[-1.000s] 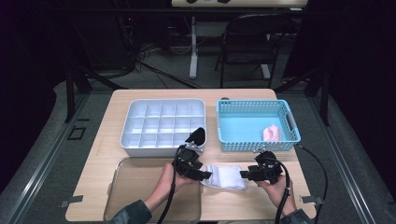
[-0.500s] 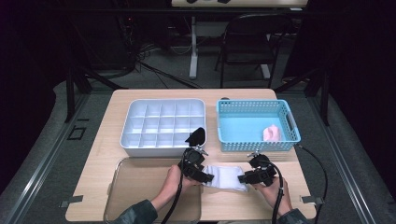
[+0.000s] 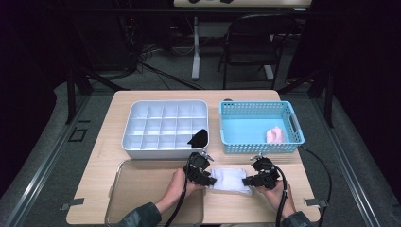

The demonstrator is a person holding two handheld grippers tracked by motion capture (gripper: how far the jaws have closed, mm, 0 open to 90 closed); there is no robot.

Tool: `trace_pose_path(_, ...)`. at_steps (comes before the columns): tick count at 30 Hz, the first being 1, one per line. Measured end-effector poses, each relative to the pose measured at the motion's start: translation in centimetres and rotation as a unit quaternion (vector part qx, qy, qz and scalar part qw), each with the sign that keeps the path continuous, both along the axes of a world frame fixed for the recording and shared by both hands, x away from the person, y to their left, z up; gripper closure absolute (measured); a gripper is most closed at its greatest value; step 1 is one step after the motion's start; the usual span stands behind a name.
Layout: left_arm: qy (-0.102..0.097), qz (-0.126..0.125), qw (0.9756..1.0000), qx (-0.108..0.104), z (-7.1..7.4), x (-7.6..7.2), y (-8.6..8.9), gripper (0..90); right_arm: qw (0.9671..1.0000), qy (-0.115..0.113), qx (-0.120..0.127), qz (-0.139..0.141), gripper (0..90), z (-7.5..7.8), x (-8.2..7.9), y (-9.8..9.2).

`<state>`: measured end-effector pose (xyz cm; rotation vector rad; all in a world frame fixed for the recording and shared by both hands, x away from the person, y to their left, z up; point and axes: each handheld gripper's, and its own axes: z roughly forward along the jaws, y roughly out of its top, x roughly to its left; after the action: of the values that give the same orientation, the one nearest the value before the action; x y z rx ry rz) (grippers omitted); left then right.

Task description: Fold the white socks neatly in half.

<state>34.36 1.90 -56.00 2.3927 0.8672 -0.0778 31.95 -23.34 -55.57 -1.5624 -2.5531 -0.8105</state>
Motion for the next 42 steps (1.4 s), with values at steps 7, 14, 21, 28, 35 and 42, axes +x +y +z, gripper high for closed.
trace_pose_path(7,0.001,0.001,0.9999,-0.014,-0.2,0.1,0.2,69.4,0.9997,0.006,0.021,-0.004,85.5,0.2,0.1,-0.5)
trace_pose_path(14,-0.002,-0.001,0.9998,-0.022,-0.3,0.1,0.3,71.0,0.9993,-0.017,0.034,-0.003,86.2,1.4,-0.2,-0.6)
trace_pose_path(21,0.0,0.002,0.9996,-0.028,-0.4,0.1,0.2,71.0,0.997,-0.036,0.068,0.009,86.7,2.6,-0.6,-0.4)
trace_pose_path(28,0.0,0.003,0.9995,-0.032,-0.5,0.1,0.2,71.0,0.9951,-0.049,0.083,0.022,87.1,3.4,-0.5,0.9)
trace_pose_path(35,-0.002,0.001,0.9995,-0.032,-0.5,0.1,-0.2,70.9,0.9942,-0.057,0.082,0.04,87.2,3.8,-0.5,2.3)
trace_pose_path(42,-0.001,-0.002,0.9993,-0.038,-0.6,0.1,-1.0,70.9,0.9932,-0.061,0.084,0.051,87.3,3.8,-0.3,3.6)
